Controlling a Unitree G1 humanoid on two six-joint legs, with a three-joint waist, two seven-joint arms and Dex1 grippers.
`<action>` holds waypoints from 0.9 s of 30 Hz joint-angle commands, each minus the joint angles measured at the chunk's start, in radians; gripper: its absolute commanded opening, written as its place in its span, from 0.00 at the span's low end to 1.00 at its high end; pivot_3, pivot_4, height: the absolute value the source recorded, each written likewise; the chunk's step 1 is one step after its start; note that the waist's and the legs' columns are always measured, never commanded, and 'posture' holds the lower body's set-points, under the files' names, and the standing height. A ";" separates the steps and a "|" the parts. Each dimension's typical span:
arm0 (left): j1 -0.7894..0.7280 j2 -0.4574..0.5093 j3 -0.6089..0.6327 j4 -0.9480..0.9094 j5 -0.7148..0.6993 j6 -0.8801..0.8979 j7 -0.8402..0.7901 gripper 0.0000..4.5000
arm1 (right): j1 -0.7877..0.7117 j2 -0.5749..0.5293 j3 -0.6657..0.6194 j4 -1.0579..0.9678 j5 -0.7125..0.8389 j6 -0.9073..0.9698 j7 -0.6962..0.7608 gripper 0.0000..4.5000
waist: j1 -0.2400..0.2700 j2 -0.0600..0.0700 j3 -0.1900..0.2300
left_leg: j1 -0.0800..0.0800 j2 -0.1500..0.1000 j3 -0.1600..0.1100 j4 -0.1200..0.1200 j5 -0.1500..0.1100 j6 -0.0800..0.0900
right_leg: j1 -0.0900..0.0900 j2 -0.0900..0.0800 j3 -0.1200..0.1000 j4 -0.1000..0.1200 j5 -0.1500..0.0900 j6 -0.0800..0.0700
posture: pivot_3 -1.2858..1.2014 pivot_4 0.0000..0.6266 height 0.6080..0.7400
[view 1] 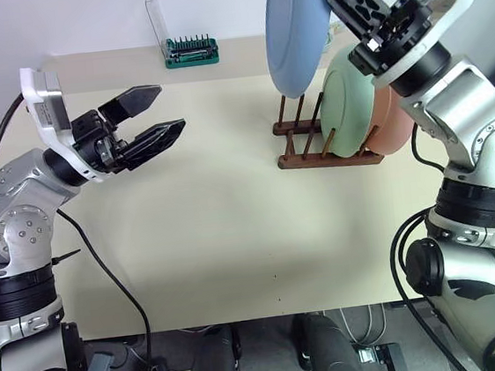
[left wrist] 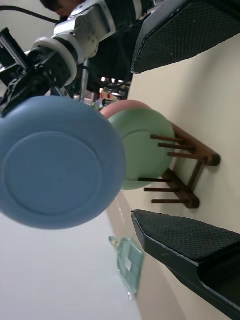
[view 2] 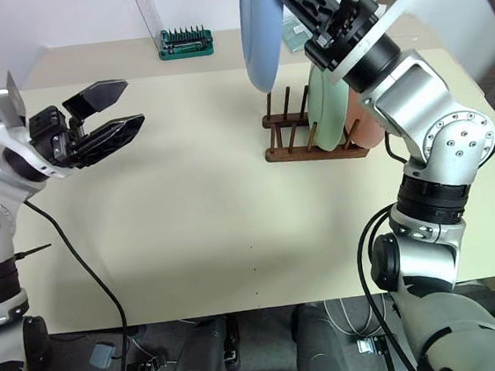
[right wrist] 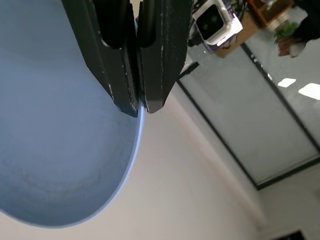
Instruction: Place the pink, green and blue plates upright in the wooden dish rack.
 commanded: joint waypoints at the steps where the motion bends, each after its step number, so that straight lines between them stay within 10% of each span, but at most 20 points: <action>1: -0.008 0.004 -0.009 -0.031 0.006 -0.006 -0.001 0.99 | 0.020 0.009 -0.023 -0.010 0.002 -0.048 0.019 0.00 | -0.001 0.000 0.000 | 0.000 0.000 0.000 0.000 0.000 0.000 | 0.000 0.000 0.000 0.000 0.000 0.000 | 0.52 0.24 0.88; 27: -0.005 0.000 -0.021 -0.059 0.042 -0.021 0.025 0.99 | 0.149 0.013 0.025 0.054 -0.198 -0.060 0.173 0.00 | -0.002 0.000 0.000 | 0.000 0.000 0.000 0.000 0.000 0.000 | 0.000 0.000 0.000 0.000 0.000 0.000 | 0.52 0.24 0.88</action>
